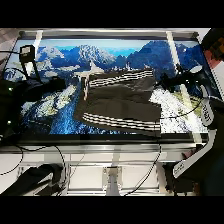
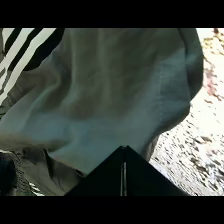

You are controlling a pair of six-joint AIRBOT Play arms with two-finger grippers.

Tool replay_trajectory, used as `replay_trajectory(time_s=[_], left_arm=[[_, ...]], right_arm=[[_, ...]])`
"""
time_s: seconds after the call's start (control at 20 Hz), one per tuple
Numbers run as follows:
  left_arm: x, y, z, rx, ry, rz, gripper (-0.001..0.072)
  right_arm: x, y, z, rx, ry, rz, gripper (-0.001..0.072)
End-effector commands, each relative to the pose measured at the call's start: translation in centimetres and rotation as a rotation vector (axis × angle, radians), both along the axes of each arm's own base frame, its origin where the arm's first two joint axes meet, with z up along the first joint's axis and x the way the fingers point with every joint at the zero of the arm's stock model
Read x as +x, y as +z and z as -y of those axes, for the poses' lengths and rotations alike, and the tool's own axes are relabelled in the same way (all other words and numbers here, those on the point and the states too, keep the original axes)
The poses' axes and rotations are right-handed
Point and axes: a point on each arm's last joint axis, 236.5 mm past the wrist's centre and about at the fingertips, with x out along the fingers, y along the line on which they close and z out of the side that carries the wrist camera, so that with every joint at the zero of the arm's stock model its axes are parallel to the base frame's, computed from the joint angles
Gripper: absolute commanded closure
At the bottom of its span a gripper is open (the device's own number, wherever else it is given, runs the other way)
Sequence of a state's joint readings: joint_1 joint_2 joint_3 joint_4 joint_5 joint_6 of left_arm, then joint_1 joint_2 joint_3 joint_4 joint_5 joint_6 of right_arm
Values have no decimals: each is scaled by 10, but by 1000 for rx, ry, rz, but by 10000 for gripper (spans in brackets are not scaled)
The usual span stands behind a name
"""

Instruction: Fold the clothes and pants, and hang the long-sleeved shirts on hangers.

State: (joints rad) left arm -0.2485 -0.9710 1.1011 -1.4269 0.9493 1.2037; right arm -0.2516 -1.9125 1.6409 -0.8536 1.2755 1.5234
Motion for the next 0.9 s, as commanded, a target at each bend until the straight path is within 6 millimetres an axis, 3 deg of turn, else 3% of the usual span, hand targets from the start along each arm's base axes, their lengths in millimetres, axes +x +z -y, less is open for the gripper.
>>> replay_trajectory(time_s=[0.0,0.1,0.2,0.25,0.55,0.85], left_arm=[[0,0,1,-3,-1,-1,354],[0,0,1,-3,-1,-1,354],[0,0,1,-3,-1,-1,354],[0,0,1,-3,-1,-1,354],[0,0,1,-3,-1,-1,354],[0,0,1,-3,-1,-1,354]], right_arm=[[-20,0,11,-82,59,-46,640],[-30,-13,23,-125,51,-104,453],[-27,-16,24,-78,21,-111,421],[-25,-16,22,-35,-2,-116,365],[-9,-29,19,73,-94,-119,328],[4,-46,-7,132,-114,-121,330]])
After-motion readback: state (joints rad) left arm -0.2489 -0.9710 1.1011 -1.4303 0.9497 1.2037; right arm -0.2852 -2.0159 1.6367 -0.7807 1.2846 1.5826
